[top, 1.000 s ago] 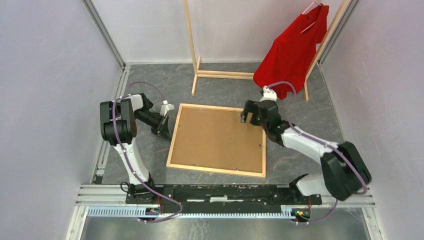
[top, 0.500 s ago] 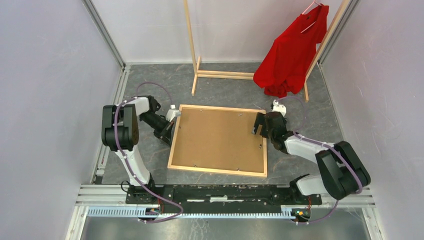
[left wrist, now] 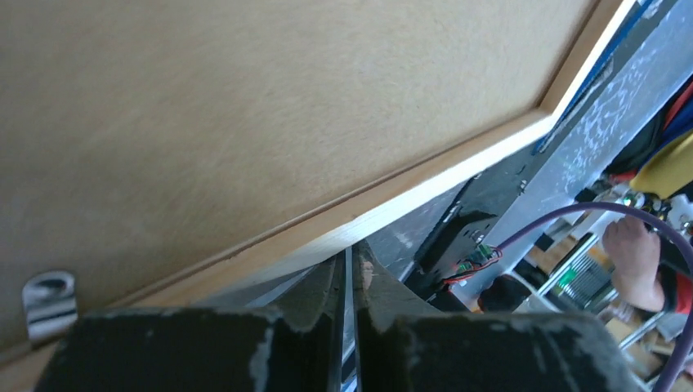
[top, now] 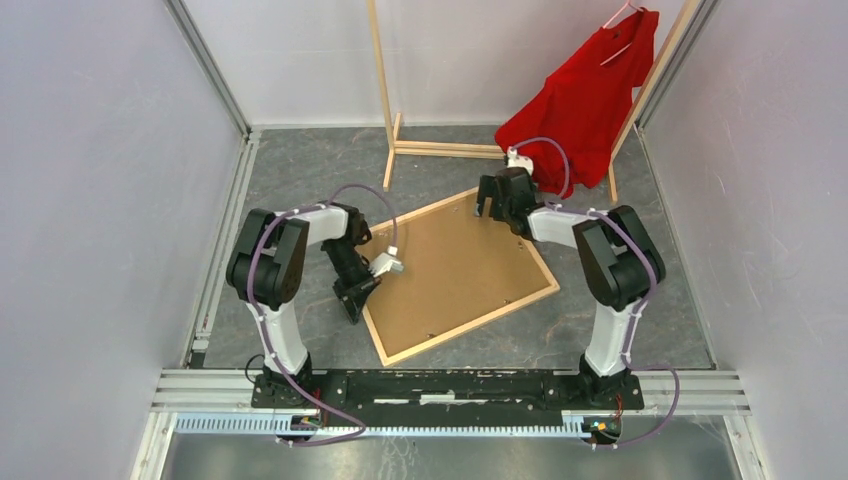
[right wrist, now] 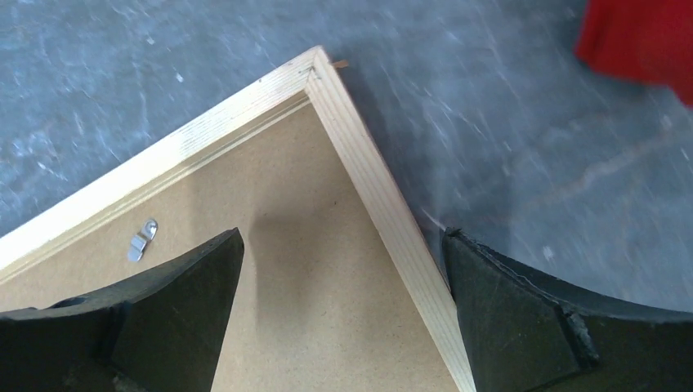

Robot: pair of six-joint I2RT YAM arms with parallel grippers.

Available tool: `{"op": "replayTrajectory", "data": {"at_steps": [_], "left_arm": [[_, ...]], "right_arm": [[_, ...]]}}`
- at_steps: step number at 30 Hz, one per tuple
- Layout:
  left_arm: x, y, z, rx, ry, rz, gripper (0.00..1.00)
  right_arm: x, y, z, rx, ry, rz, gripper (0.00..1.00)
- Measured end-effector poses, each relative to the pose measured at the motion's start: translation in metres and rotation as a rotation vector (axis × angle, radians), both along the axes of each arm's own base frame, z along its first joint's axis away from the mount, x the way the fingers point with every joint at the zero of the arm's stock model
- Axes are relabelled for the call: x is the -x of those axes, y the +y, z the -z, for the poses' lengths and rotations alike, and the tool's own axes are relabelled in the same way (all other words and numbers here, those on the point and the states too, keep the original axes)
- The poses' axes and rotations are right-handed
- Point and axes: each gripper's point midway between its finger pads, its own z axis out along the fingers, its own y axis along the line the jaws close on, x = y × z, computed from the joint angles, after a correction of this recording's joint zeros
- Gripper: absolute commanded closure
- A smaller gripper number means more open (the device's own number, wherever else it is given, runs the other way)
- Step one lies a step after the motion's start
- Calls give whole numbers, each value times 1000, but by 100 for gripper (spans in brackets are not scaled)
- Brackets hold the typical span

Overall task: Put the photo into the frame
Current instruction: Adjust the photo frame at the center of the board.

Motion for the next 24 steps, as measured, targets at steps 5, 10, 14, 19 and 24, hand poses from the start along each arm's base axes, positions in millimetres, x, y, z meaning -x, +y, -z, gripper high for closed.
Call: {"op": "replayTrajectory", "data": {"at_steps": [5,10,14,19,24], "left_arm": [[20,-12,-7,-26,27,88,56],[21,-13,-19,-28,13,106,40],[5,-16,-32,7,-44,127,37],[-44,-11,-55,57,-189,76,44],[-151,27,-84,67,-407,-144,54]], "right_arm": [[-32,25,-2,52,-8,-67,2],[-43,57,-15,92,-25,-158,2],[-29,78,-22,86,-22,-223,2],[25,63,-28,104,15,-260,2],[74,33,-50,69,-4,-238,2]]}}
